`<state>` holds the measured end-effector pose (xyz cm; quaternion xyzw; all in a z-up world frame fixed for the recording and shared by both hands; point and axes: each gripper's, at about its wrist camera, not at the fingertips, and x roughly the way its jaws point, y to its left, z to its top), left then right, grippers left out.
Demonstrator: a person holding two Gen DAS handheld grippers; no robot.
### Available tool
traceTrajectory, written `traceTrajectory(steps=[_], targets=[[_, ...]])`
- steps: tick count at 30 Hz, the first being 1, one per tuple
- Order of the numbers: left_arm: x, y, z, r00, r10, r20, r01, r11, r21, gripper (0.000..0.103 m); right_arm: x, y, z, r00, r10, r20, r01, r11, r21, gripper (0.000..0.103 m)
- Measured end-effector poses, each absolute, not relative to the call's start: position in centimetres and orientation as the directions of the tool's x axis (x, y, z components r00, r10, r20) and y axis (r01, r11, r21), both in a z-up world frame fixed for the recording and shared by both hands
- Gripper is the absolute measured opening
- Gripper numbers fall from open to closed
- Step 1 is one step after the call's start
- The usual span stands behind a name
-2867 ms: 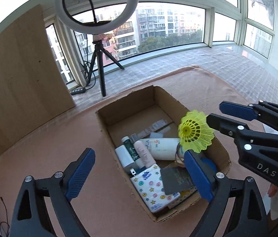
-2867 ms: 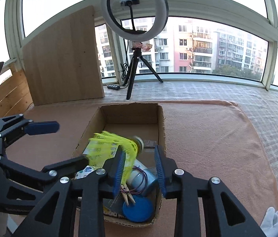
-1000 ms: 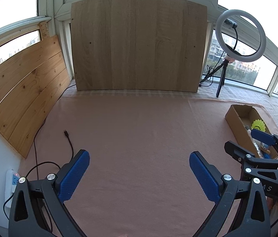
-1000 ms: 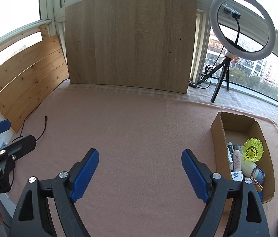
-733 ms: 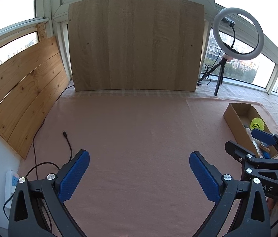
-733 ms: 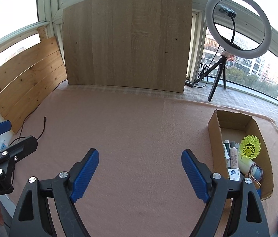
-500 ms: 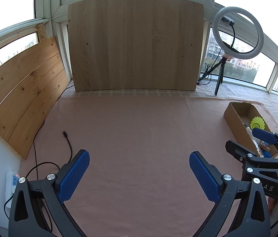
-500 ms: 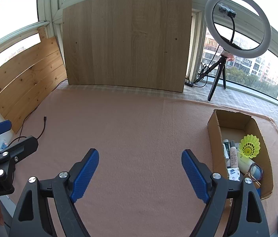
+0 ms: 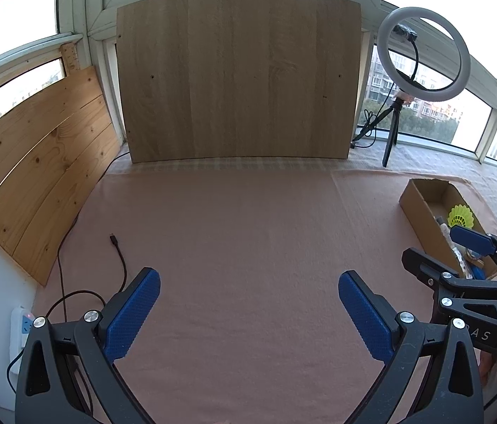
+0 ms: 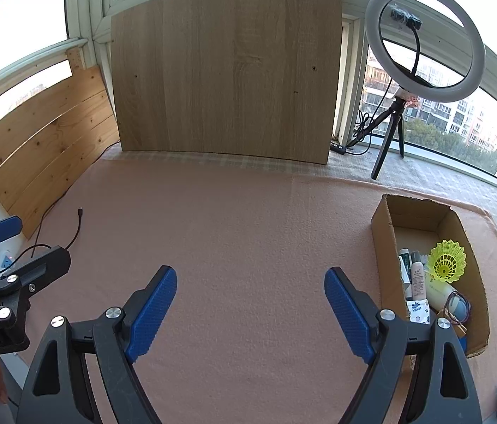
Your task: Organize objects
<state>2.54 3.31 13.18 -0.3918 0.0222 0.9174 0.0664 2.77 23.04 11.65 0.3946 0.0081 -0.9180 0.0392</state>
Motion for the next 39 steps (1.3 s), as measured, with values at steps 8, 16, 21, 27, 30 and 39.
traceTrajectory(steps=[8, 16, 21, 27, 30, 39], targets=[[2.2, 3.4, 13.0, -0.680, 0.104, -0.725, -0.140, -0.990, -0.011, 0.102, 2.6, 23.1, 11.6, -0.683, -0.064, -0.727, 0.078, -0.997, 0.014, 0.083], [1.6, 3.6, 12.7, -0.675, 0.106, -0.730, -0.145, -0.989, -0.009, 0.102, 2.3, 23.2, 11.4, -0.681, -0.064, -0.730, 0.078, -0.997, 0.014, 0.083], [1.4, 3.5, 12.5, -0.673, 0.108, -0.732, -0.148, -0.989, -0.009, 0.102, 1.9, 23.2, 11.1, -0.678, -0.062, -0.733, 0.075, -0.997, 0.014, 0.083], [1.2, 3.5, 12.4, -0.671, 0.108, -0.733, -0.150, -0.989, -0.008, 0.102, 1.7, 23.2, 11.1, -0.675, -0.063, -0.735, 0.078, -0.997, 0.014, 0.083], [1.1, 3.6, 12.3, -0.670, 0.109, -0.735, -0.151, -0.989, -0.009, 0.102, 1.7, 23.2, 11.1, -0.676, -0.062, -0.735, 0.077, -0.997, 0.013, 0.083], [0.8, 3.6, 12.1, -0.667, 0.108, -0.737, -0.151, -0.988, -0.008, 0.102, 1.5, 23.0, 11.0, -0.673, -0.062, -0.737, 0.077, -0.997, 0.014, 0.083]])
